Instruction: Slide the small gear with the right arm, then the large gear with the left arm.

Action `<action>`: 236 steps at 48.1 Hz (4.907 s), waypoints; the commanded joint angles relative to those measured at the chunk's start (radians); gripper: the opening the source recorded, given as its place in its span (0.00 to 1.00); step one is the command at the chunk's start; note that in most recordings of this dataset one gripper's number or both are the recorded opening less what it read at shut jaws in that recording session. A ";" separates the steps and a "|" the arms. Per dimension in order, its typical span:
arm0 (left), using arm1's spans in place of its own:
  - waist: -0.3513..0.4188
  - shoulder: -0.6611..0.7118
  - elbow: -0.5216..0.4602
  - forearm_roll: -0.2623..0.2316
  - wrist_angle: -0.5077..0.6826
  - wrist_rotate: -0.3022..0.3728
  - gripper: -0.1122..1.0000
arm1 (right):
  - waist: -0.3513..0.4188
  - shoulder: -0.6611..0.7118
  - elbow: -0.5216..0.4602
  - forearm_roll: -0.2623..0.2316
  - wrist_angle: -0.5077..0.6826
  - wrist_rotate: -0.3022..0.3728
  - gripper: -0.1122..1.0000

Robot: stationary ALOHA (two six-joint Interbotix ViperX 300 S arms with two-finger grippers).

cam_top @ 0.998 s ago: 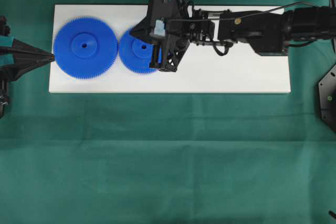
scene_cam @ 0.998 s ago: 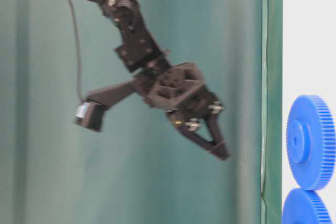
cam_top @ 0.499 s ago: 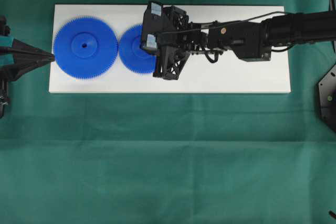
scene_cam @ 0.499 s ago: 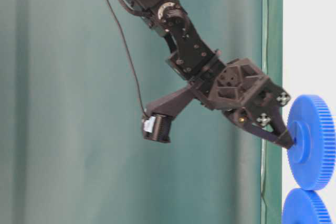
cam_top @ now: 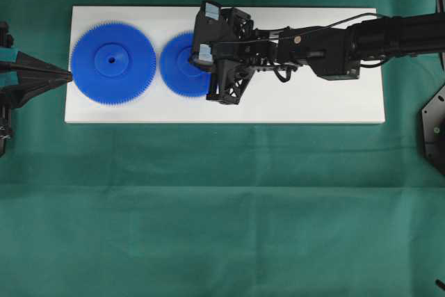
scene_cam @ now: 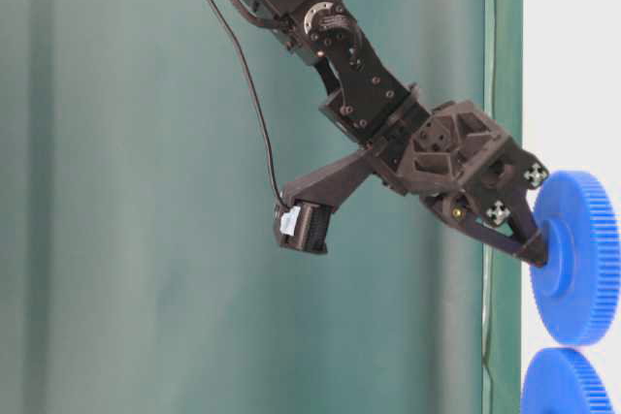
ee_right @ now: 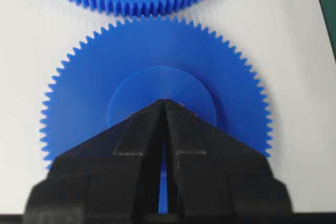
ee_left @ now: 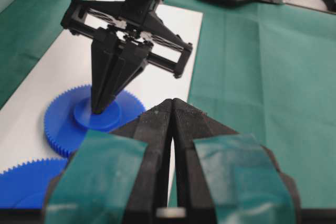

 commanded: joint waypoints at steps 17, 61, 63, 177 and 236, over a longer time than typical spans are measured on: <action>0.002 0.009 -0.018 -0.002 -0.006 -0.026 0.10 | -0.107 -0.199 0.344 -0.002 -0.020 0.144 0.55; 0.002 0.015 -0.021 -0.002 -0.006 -0.026 0.10 | -0.158 -0.644 0.839 -0.003 0.095 0.449 0.55; 0.002 0.015 -0.023 -0.002 -0.006 -0.026 0.10 | -0.160 -0.660 0.841 -0.002 0.095 0.449 0.55; 0.253 0.348 -0.049 0.002 0.008 -0.018 0.10 | -0.149 -1.080 0.787 -0.301 -0.351 0.451 0.55; 0.284 0.844 -0.173 0.002 -0.046 0.066 0.10 | -0.114 -1.057 0.782 -0.299 -0.353 0.453 0.55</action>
